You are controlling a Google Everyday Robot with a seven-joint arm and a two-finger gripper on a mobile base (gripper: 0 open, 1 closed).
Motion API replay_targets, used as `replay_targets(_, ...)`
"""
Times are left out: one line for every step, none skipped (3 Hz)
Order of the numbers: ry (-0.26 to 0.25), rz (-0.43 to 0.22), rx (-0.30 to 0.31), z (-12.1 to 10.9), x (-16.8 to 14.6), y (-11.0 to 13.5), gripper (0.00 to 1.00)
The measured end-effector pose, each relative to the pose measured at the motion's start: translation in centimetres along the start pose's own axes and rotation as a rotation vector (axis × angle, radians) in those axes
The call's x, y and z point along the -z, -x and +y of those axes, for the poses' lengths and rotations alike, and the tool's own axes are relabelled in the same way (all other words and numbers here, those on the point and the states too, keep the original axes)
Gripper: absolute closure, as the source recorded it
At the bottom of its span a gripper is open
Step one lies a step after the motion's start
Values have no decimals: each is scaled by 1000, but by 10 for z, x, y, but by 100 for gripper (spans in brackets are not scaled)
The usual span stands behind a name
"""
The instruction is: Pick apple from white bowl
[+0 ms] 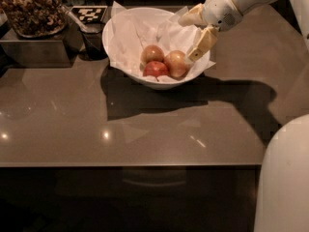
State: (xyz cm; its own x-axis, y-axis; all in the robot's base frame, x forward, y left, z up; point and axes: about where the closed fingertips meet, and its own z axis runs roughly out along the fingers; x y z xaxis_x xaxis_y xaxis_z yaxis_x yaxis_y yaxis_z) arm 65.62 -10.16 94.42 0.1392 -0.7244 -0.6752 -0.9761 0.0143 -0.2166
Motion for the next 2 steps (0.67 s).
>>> replay_targets(17,-6,-17,0,-7,-10,16)
replay_targets(39,-20,-31,1,-19,-18,13)
